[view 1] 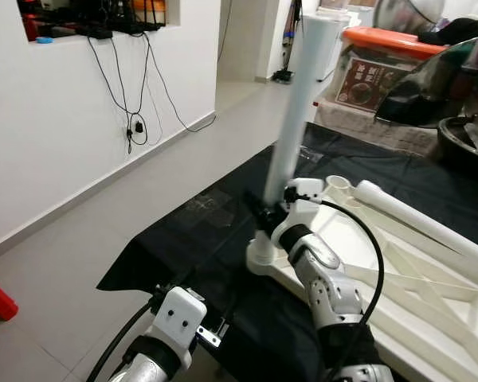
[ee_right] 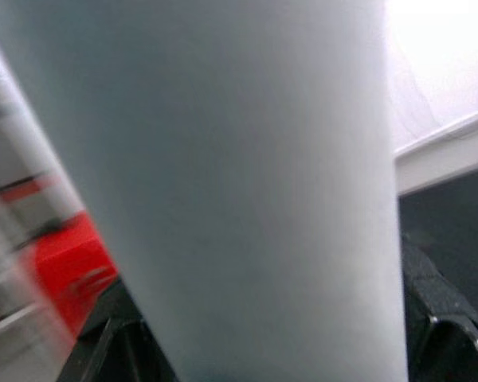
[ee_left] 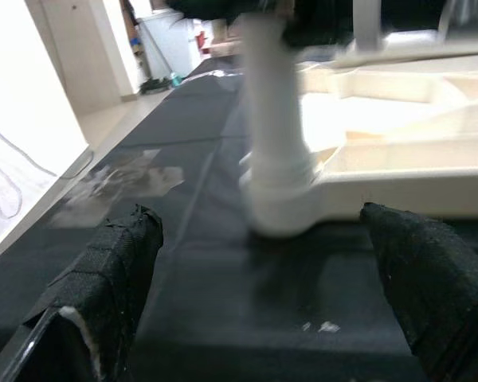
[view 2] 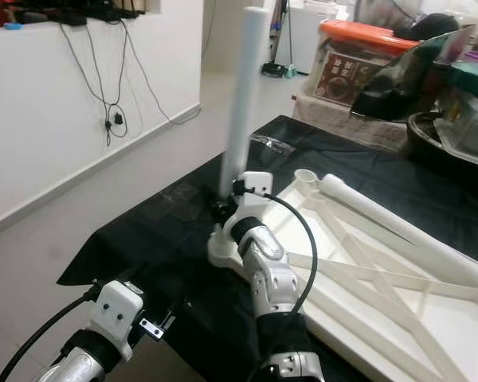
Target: Building children table
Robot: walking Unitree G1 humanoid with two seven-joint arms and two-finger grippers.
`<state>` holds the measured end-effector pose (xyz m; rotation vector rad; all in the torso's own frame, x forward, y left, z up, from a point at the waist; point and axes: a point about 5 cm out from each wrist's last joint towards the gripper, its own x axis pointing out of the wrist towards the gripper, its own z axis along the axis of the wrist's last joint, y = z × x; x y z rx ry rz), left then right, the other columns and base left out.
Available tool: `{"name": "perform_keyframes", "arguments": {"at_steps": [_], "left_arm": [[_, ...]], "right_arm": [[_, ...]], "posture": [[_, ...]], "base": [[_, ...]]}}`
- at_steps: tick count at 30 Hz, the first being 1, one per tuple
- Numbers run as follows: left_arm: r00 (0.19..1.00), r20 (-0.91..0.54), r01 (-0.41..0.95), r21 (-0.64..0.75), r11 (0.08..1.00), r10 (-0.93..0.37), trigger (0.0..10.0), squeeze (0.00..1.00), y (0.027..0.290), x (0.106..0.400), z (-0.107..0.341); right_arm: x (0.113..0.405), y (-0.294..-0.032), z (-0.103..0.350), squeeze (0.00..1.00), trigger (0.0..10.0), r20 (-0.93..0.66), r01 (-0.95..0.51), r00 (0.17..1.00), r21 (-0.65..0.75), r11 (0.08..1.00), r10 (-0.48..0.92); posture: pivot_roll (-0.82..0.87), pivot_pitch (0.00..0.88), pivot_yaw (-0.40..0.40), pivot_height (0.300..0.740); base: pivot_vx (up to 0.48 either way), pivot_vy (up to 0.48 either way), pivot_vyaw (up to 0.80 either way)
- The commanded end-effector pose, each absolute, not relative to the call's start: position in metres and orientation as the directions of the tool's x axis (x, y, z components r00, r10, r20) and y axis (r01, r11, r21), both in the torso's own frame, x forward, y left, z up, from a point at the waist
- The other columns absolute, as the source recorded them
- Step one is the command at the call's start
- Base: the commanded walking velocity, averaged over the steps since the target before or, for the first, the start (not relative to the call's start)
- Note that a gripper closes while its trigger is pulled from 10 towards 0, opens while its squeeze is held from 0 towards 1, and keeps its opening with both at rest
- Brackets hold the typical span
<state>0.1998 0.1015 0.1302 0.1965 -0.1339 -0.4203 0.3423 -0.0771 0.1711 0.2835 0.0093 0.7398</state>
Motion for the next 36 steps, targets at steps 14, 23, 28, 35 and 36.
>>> {"name": "perform_keyframes", "arguments": {"at_steps": [14, 23, 28, 35, 36], "left_arm": [[0.909, 0.060, 0.392, 0.213, 0.895, -0.413, 10.0, 0.00, 0.101, 0.199, 0.125], [0.910, 0.058, 0.391, 0.212, 0.896, -0.411, 10.0, 0.00, 0.101, 0.198, 0.125], [0.909, 0.056, 0.392, 0.211, 0.895, -0.412, 10.0, 0.00, 0.101, 0.198, 0.124], [0.908, 0.054, 0.396, 0.210, 0.894, -0.415, 10.0, 0.00, 0.102, 0.197, 0.123], [0.908, 0.054, 0.396, 0.210, 0.894, -0.415, 10.0, 0.00, 0.102, 0.197, 0.123]], "right_arm": [[0.340, -0.045, 0.182, 0.00, 10.0, -0.049, -0.986, 0.086, 0.135, 0.092, 0.995], [0.334, -0.036, 0.175, 0.00, 0.0, -0.034, -0.992, 0.024, 0.126, 0.028, 0.999], [0.345, -0.037, 0.168, 0.00, 0.0, -0.036, -0.957, 0.273, 0.097, 0.275, 0.961], [0.368, -0.066, 0.168, 0.00, 0.0, 0.014, -0.631, 0.774, 0.096, 0.770, 0.633], [0.368, -0.066, 0.168, 0.00, 0.0, 0.014, -0.631, 0.774, 0.096, 0.770, 0.633]], "posture": [[0.26, 0.000, -0.121, 0.740], [0.26, 0.000, -0.121, 0.740], [0.25, 0.000, -0.123, 0.740], [0.25, 0.000, -0.115, 0.740], [0.25, 0.000, -0.115, 0.740]], "base": [[0.000, 0.000, 0.00], [0.000, 0.000, 0.00], [0.000, 0.000, 0.00], [0.000, 0.000, 0.00], [0.000, 0.000, 0.00]]}}
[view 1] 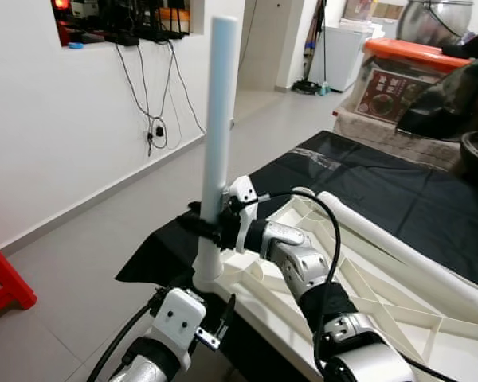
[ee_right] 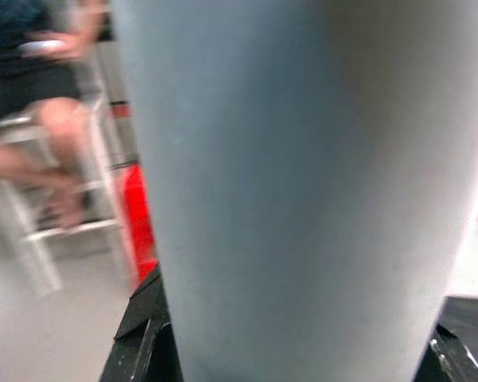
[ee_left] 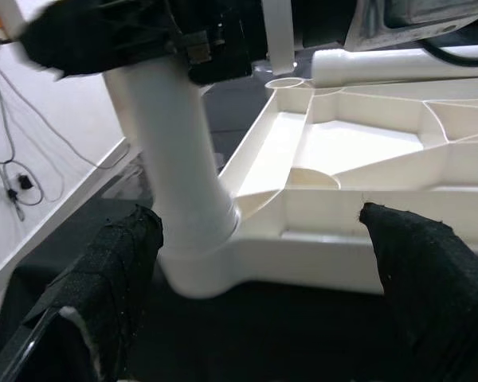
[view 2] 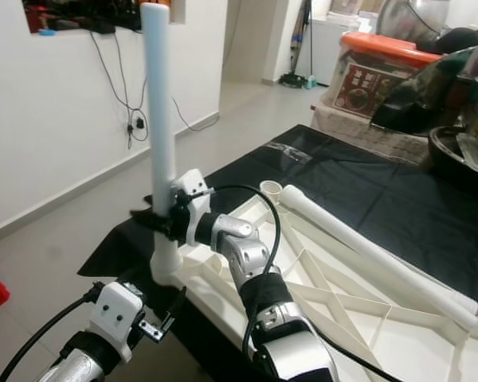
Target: Building children table
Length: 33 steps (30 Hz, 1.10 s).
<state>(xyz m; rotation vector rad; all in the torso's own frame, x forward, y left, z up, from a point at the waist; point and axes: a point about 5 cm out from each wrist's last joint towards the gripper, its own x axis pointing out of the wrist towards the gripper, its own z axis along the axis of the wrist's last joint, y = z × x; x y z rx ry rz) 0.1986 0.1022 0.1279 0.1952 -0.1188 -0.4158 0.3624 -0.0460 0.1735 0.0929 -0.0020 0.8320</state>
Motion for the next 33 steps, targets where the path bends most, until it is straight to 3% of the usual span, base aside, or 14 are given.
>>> {"name": "perform_keyframes", "arguments": {"at_steps": [1, 2, 3, 5, 7, 14, 21, 22, 25, 26, 29, 30, 31, 33], "left_arm": [[0.908, 0.053, 0.397, 0.210, 0.893, -0.416, 10.0, 0.00, 0.102, 0.197, 0.123], [0.908, 0.053, 0.397, 0.210, 0.893, -0.416, 10.0, 0.00, 0.102, 0.197, 0.123], [0.908, 0.051, 0.398, 0.211, 0.893, -0.417, 10.0, 0.00, 0.102, 0.197, 0.123], [0.908, 0.051, 0.398, 0.211, 0.893, -0.417, 10.0, 0.00, 0.103, 0.197, 0.123], [0.908, 0.051, 0.398, 0.211, 0.893, -0.417, 10.0, 0.00, 0.103, 0.197, 0.123], [0.907, 0.050, 0.399, 0.211, 0.892, -0.417, 10.0, 0.00, 0.103, 0.198, 0.123], [0.908, 0.050, 0.397, 0.211, 0.893, -0.416, 10.0, 0.00, 0.103, 0.198, 0.123], [0.909, 0.051, 0.396, 0.211, 0.894, -0.415, 10.0, 0.00, 0.102, 0.199, 0.123], [0.909, 0.051, 0.395, 0.211, 0.894, -0.414, 10.0, 0.00, 0.102, 0.199, 0.123], [0.909, 0.051, 0.395, 0.210, 0.894, -0.414, 10.0, 0.00, 0.102, 0.199, 0.123], [0.909, 0.050, 0.396, 0.210, 0.894, -0.414, 10.0, 0.00, 0.102, 0.199, 0.123], [0.909, 0.051, 0.395, 0.210, 0.894, -0.414, 10.0, 0.00, 0.102, 0.200, 0.123], [0.909, 0.051, 0.395, 0.210, 0.894, -0.413, 10.0, 0.00, 0.102, 0.200, 0.123], [0.910, 0.050, 0.394, 0.210, 0.895, -0.413, 10.0, 0.00, 0.102, 0.200, 0.123]], "right_arm": [[0.369, -0.077, 0.168, 0.00, 0.0, 0.026, -0.493, 0.870, 0.096, 0.865, 0.493], [0.369, -0.077, 0.168, 0.00, 0.0, 0.026, -0.493, 0.870, 0.096, 0.865, 0.493], [0.366, -0.088, 0.166, 0.00, 0.0, 0.031, -0.353, 0.936, 0.106, 0.930, 0.351], [0.362, -0.095, 0.165, 0.00, 0.0, 0.036, -0.255, 0.967, 0.110, 0.961, 0.253], [0.362, -0.095, 0.165, 0.00, 0.0, 0.036, -0.255, 0.967, 0.110, 0.961, 0.253], [0.344, -0.108, 0.162, 0.00, 0.0, 0.002, 0.119, 0.993, 0.181, 0.976, -0.122], [0.340, -0.100, 0.159, 0.00, 0.0, -0.043, 0.211, 0.978, 0.198, 0.957, -0.206], [0.339, -0.095, 0.160, 0.00, 9.9, -0.050, 0.196, 0.981, 0.199, 0.960, -0.189], [0.340, -0.088, 0.162, 0.00, 10.0, -0.036, 0.131, 0.991, 0.199, 0.971, -0.127], [0.341, -0.079, 0.166, 1.00, 10.0, 0.001, 0.016, 1.000, 0.234, 0.972, -0.016], [0.342, -0.074, 0.170, 1.00, 10.0, 0.037, -0.072, 0.997, 0.258, 0.964, 0.065], [0.344, -0.069, 0.172, 0.00, 10.0, 0.058, -0.190, 0.982, 0.287, 0.939, 0.181], [0.348, -0.067, 0.174, 0.00, 10.0, 0.077, -0.331, 0.943, 0.303, 0.894, 0.323], [0.351, -0.067, 0.175, 0.00, 10.0, 0.087, -0.442, 0.895, 0.303, 0.844, 0.438]], "posture": [[0.25, 0.000, -0.114, 0.740], [0.25, 0.000, -0.114, 0.740], [0.24, 0.000, -0.113, 0.740], [0.24, 0.000, -0.113, 0.740], [0.24, 0.000, -0.113, 0.740], [0.25, 0.000, -0.116, 0.740], [0.25, 0.000, -0.117, 0.740], [0.25, 0.000, -0.118, 0.740], [0.24, 0.000, -0.120, 0.740], [0.24, 0.000, -0.115, 0.740], [0.24, 0.000, -0.119, 0.740], [0.24, 0.000, -0.120, 0.740], [0.24, 0.000, -0.117, 0.740], [0.24, 0.000, -0.115, 0.740]], "base": [[0.000, 0.000, 0.00], [0.000, 0.000, 0.00], [0.000, 0.000, 0.00], [0.000, 0.000, 0.00], [0.000, 0.000, 0.00], [0.000, 0.000, 0.00], [0.000, 0.000, 0.00], [0.000, 0.000, 0.00], [0.000, 0.000, 0.00], [0.000, 0.000, 0.00], [0.000, 0.000, 0.00], [0.000, 0.000, 0.00], [0.000, 0.000, 0.00], [0.000, 0.000, 0.00]]}}
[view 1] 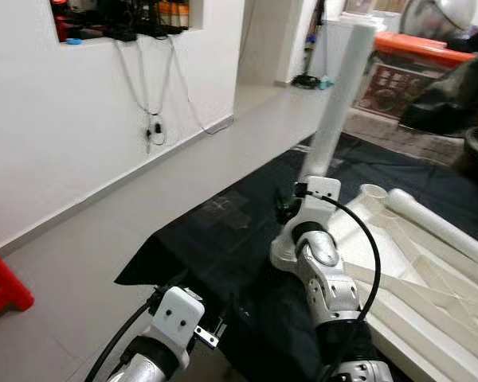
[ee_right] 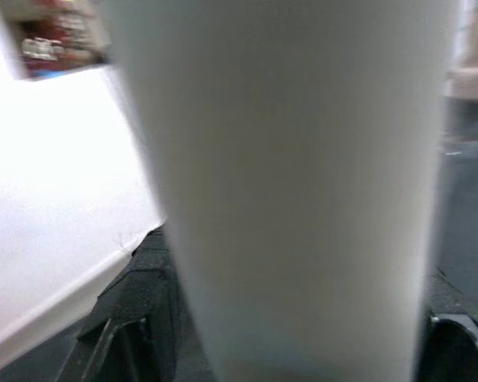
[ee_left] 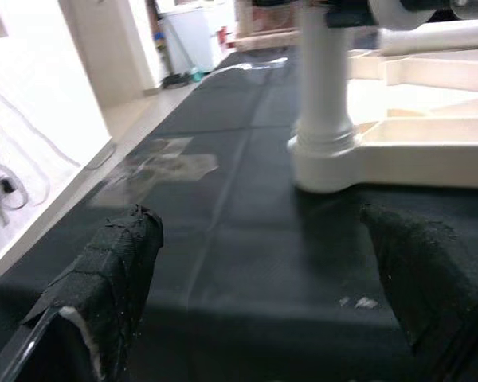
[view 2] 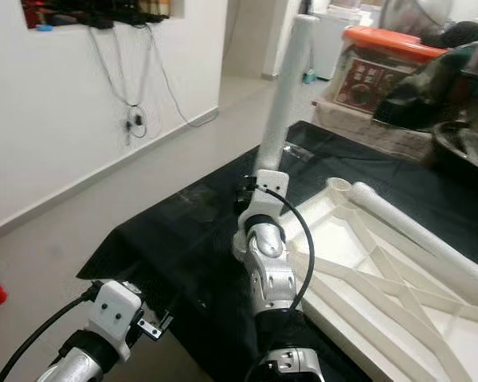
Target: Building children table
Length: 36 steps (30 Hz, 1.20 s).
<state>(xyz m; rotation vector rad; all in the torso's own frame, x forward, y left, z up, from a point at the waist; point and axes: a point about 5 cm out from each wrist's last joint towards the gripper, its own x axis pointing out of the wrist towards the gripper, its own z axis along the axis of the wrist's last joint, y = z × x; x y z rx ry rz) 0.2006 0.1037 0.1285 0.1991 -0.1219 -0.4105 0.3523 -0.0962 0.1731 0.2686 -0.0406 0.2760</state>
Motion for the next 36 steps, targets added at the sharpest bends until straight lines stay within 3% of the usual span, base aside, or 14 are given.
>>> {"name": "perform_keyframes", "arguments": {"at_steps": [1, 5, 8, 9, 13, 14, 16, 23, 24, 25, 26, 28, 29, 36], "left_arm": [[0.909, 0.050, 0.395, 0.209, 0.894, -0.413, 10.0, 0.00, 0.102, 0.200, 0.123], [0.909, 0.048, 0.396, 0.208, 0.894, -0.414, 10.0, 0.00, 0.102, 0.201, 0.122], [0.909, 0.048, 0.397, 0.209, 0.894, -0.415, 10.0, 0.00, 0.102, 0.201, 0.123], [0.909, 0.048, 0.397, 0.209, 0.894, -0.415, 10.0, 0.00, 0.102, 0.201, 0.123], [0.908, 0.048, 0.398, 0.210, 0.893, -0.417, 10.0, 0.00, 0.102, 0.201, 0.123], [0.908, 0.048, 0.398, 0.210, 0.893, -0.417, 10.0, 0.00, 0.102, 0.201, 0.123], [0.908, 0.050, 0.397, 0.211, 0.893, -0.415, 10.0, 0.00, 0.102, 0.201, 0.123], [0.909, 0.053, 0.395, 0.211, 0.894, -0.414, 10.0, 0.00, 0.101, 0.200, 0.124], [0.909, 0.052, 0.395, 0.210, 0.894, -0.414, 10.0, 0.00, 0.102, 0.200, 0.124], [0.909, 0.052, 0.395, 0.210, 0.894, -0.414, 10.0, 0.00, 0.102, 0.200, 0.124], [0.909, 0.052, 0.395, 0.209, 0.895, -0.413, 10.0, 0.00, 0.102, 0.200, 0.124], [0.909, 0.052, 0.395, 0.209, 0.895, -0.413, 10.0, 0.00, 0.102, 0.200, 0.124], [0.909, 0.052, 0.395, 0.209, 0.895, -0.413, 10.0, 0.00, 0.102, 0.200, 0.124], [0.909, 0.051, 0.394, 0.209, 0.895, -0.413, 10.0, 0.00, 0.101, 0.199, 0.124]], "right_arm": [[0.352, -0.069, 0.175, 0.00, 10.0, 0.100, -0.523, 0.849, 0.299, 0.798, 0.519], [0.358, -0.076, 0.175, 0.00, 10.0, 0.089, -0.647, 0.752, 0.285, 0.707, 0.653], [0.354, -0.071, 0.173, 0.00, 10.0, 0.056, -0.806, 0.574, 0.214, 0.552, 0.817], [0.354, -0.071, 0.173, 0.00, 10.0, 0.056, -0.806, 0.574, 0.214, 0.552, 0.817], [0.351, -0.064, 0.171, 0.00, 10.0, 0.005, -0.911, 0.384, 0.165, 0.378, 0.923], [0.351, -0.064, 0.171, 0.00, 10.0, 0.005, -0.911, 0.384, 0.165, 0.378, 0.923], [0.349, -0.058, 0.175, 0.00, 10.0, 0.002, -0.964, 0.228, 0.143, 0.225, 0.974], [0.349, -0.053, 0.179, 0.00, 10.0, 0.023, -0.981, 0.142, 0.134, 0.138, 0.990], [0.349, -0.051, 0.178, 0.00, 9.1, 0.023, -0.984, 0.130, 0.127, 0.126, 0.991], [0.349, -0.051, 0.178, 0.00, 9.1, 0.023, -0.984, 0.130, 0.127, 0.126, 0.991], [0.348, -0.049, 0.178, 0.00, 0.6, 0.030, -0.986, 0.123, 0.119, 0.119, 0.992], [0.348, -0.049, 0.178, 0.00, 0.6, 0.030, -0.986, 0.123, 0.119, 0.119, 0.992], [0.348, -0.047, 0.176, 0.00, 0.0, 0.030, -0.986, 0.132, 0.102, 0.128, 0.991], [0.349, -0.047, 0.171, 0.00, 0.0, 0.062, -0.966, 0.252, 0.070, 0.248, 0.966]], "posture": [[0.24, 0.000, -0.115, 0.740], [0.24, 0.000, -0.116, 0.740], [0.24, 0.000, -0.113, 0.740], [0.24, 0.000, -0.113, 0.740], [0.25, 0.000, -0.115, 0.740], [0.25, 0.000, -0.115, 0.740], [0.25, 0.000, -0.121, 0.740], [0.25, 0.000, -0.121, 0.740], [0.25, 0.000, -0.121, 0.740], [0.25, 0.000, -0.121, 0.740], [0.26, 0.000, -0.120, 0.740], [0.26, 0.000, -0.120, 0.740], [0.25, 0.000, -0.122, 0.740], [0.26, 0.000, -0.123, 0.740]], "base": [[0.000, 0.000, 0.00], [0.000, 0.000, 0.00], [0.000, 0.000, 0.00], [0.000, 0.000, 0.00], [0.000, 0.000, 0.00], [0.000, 0.000, 0.00], [0.000, 0.000, 0.00], [0.000, 0.000, 0.00], [0.000, 0.000, 0.00], [0.000, 0.000, 0.00], [0.000, 0.000, 0.00], [0.000, 0.000, 0.00], [0.000, 0.000, 0.00], [0.000, 0.000, 0.00]]}}
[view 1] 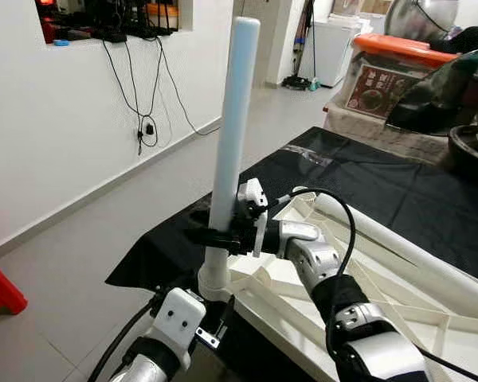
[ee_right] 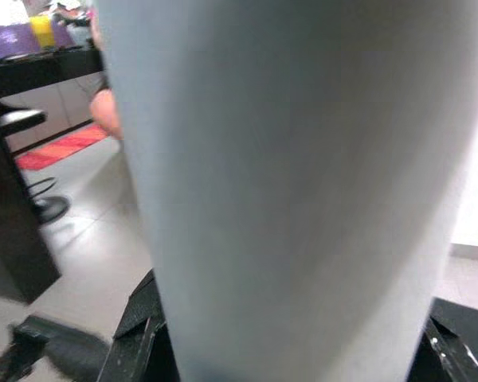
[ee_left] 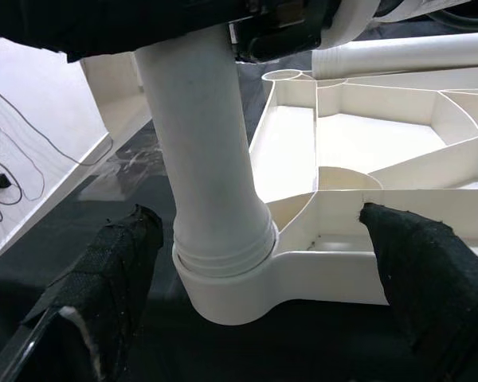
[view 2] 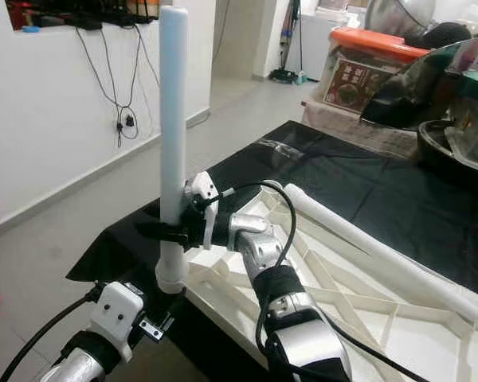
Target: Building children table
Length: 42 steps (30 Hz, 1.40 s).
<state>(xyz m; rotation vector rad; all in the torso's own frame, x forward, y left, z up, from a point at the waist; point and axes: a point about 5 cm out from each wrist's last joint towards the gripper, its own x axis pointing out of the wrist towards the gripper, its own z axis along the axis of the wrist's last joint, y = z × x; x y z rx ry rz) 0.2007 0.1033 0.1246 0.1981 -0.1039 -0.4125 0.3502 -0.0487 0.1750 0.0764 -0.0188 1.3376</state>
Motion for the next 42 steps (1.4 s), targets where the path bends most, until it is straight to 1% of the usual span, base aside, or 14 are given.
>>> {"name": "perform_keyframes", "arguments": {"at_steps": [1, 2, 3, 5, 10, 17, 22, 23, 27, 28, 31, 32, 35, 42], "left_arm": [[0.909, 0.051, 0.394, 0.209, 0.895, -0.413, 10.0, 0.00, 0.101, 0.199, 0.124], [0.909, 0.051, 0.395, 0.207, 0.895, -0.413, 10.0, 0.00, 0.102, 0.199, 0.123], [0.909, 0.051, 0.395, 0.207, 0.895, -0.413, 10.0, 0.00, 0.102, 0.199, 0.123], [0.909, 0.050, 0.396, 0.207, 0.895, -0.414, 10.0, 0.00, 0.102, 0.199, 0.123], [0.909, 0.048, 0.397, 0.207, 0.894, -0.415, 10.0, 0.00, 0.103, 0.199, 0.122], [0.907, 0.046, 0.401, 0.211, 0.891, -0.419, 10.0, 0.00, 0.102, 0.200, 0.122], [0.907, 0.047, 0.401, 0.210, 0.892, -0.419, 10.0, 0.00, 0.102, 0.200, 0.122], [0.907, 0.047, 0.401, 0.209, 0.892, -0.418, 10.0, 0.00, 0.102, 0.200, 0.121], [0.908, 0.046, 0.399, 0.207, 0.893, -0.416, 10.0, 0.00, 0.102, 0.200, 0.121], [0.908, 0.046, 0.399, 0.206, 0.894, -0.416, 10.0, 0.00, 0.102, 0.200, 0.121], [0.909, 0.046, 0.398, 0.206, 0.894, -0.415, 10.0, 0.00, 0.102, 0.200, 0.121], [0.909, 0.046, 0.397, 0.205, 0.894, -0.414, 10.0, 0.00, 0.102, 0.200, 0.121], [0.910, 0.047, 0.396, 0.204, 0.895, -0.413, 10.0, 0.00, 0.102, 0.200, 0.122], [0.910, 0.048, 0.395, 0.202, 0.896, -0.412, 10.0, 0.00, 0.102, 0.200, 0.122]], "right_arm": [[0.349, -0.047, 0.171, 0.00, 0.0, 0.062, -0.966, 0.252, 0.070, 0.248, 0.966], [0.357, -0.053, 0.167, 0.00, 0.0, 0.079, -0.880, 0.471, 0.107, 0.462, 0.879], [0.357, -0.053, 0.167, 0.00, 0.0, 0.079, -0.880, 0.471, 0.107, 0.462, 0.879], [0.364, -0.067, 0.162, 0.00, 0.0, 0.068, -0.681, 0.731, 0.116, 0.723, 0.678], [0.360, -0.094, 0.153, 0.00, 0.0, 0.040, -0.294, 0.956, 0.134, 0.946, 0.291], [0.334, -0.119, 0.146, 0.00, 0.0, -0.021, 0.156, 0.988, 0.150, 0.976, -0.155], [0.329, -0.109, 0.149, 0.00, 0.0, -0.029, 0.183, 0.983, 0.168, 0.969, -0.180], [0.330, -0.099, 0.151, 0.00, 10.0, -0.018, 0.130, 0.992, 0.189, 0.973, -0.128], [0.332, -0.078, 0.155, 0.00, 10.0, 0.029, -0.047, 0.999, 0.229, 0.972, 0.042], [0.332, -0.073, 0.156, 1.00, 10.0, 0.055, -0.102, 0.994, 0.230, 0.968, 0.091], [0.334, -0.070, 0.156, 1.00, 10.0, 0.062, -0.144, 0.989, 0.236, 0.961, 0.133], [0.337, -0.065, 0.158, 0.00, 10.0, 0.073, -0.236, 0.972, 0.262, 0.936, 0.225], [0.347, -0.062, 0.160, 0.00, 10.0, 0.094, -0.517, 0.855, 0.234, 0.823, 0.510], [0.352, -0.073, 0.159, 0.00, 10.0, 0.038, -0.727, 0.682, 0.146, 0.671, 0.730]], "posture": [[0.26, 0.000, -0.123, 0.740], [0.25, 0.000, -0.120, 0.740], [0.25, 0.000, -0.120, 0.740], [0.25, 0.000, -0.116, 0.740], [0.24, 0.000, -0.111, 0.740], [0.24, 0.000, -0.112, 0.740], [0.24, 0.000, -0.111, 0.740], [0.24, 0.000, -0.114, 0.740], [0.24, 0.000, -0.116, 0.740], [0.24, 0.000, -0.117, 0.740], [0.24, 0.000, -0.118, 0.740], [0.24, 0.000, -0.117, 0.740], [0.24, 0.000, -0.109, 0.740], [0.24, 0.000, -0.109, 0.740]], "base": [[0.000, 0.000, 0.00], [0.000, 0.000, 0.00], [0.000, 0.000, 0.00], [0.000, 0.000, 0.00], [0.000, 0.000, 0.00], [0.000, 0.000, 0.00], [0.000, 0.000, 0.00], [0.000, 0.000, 0.00], [0.000, 0.000, 0.00], [0.000, 0.000, 0.00], [0.000, 0.000, 0.00], [0.000, 0.000, 0.00], [0.000, 0.000, 0.00], [0.000, 0.000, 0.00]]}}
